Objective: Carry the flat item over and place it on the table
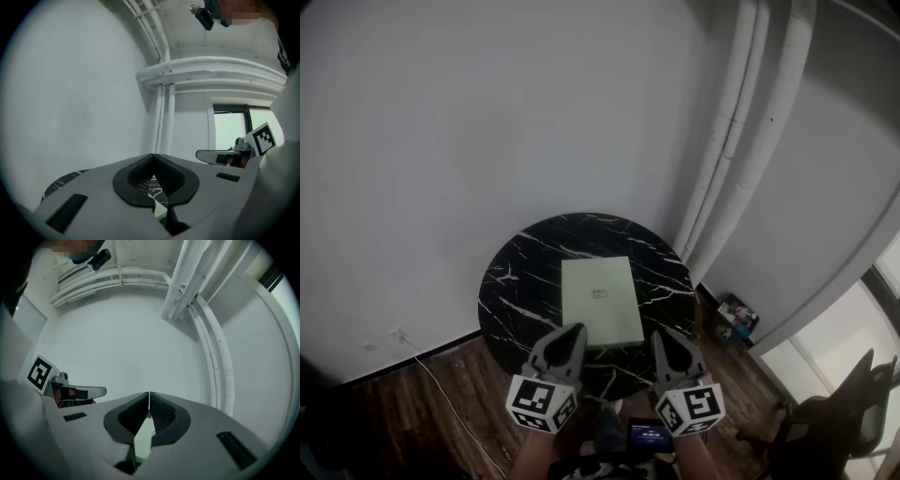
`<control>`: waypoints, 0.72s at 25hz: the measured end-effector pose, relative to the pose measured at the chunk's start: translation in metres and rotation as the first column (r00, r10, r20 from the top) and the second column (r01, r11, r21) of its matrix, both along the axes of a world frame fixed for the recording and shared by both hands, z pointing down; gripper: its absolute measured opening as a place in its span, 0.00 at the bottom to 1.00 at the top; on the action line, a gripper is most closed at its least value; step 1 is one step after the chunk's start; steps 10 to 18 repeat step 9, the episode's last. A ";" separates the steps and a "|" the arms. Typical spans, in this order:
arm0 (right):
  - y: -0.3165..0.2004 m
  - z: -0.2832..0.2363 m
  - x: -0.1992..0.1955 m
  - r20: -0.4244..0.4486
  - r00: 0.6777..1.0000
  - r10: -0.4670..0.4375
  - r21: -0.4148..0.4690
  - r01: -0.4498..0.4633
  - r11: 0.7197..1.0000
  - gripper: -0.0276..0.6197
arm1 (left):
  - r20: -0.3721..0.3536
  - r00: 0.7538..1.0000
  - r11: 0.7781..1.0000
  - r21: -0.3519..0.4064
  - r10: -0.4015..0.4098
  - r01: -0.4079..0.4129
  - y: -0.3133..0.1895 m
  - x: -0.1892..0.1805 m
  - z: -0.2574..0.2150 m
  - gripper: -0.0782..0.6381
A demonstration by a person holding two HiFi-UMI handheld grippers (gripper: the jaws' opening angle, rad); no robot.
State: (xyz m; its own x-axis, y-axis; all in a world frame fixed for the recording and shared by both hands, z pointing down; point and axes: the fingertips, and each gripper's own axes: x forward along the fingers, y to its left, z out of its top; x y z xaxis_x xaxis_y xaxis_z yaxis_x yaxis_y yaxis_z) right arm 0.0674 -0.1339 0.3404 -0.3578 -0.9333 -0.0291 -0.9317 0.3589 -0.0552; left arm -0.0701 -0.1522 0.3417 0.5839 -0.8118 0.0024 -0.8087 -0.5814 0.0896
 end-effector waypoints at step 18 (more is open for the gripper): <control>0.008 -0.002 -0.008 0.002 1.000 -0.020 0.001 0.020 1.000 0.07 | 0.039 0.999 1.000 0.005 0.006 -0.006 0.008 0.002 0.002 0.12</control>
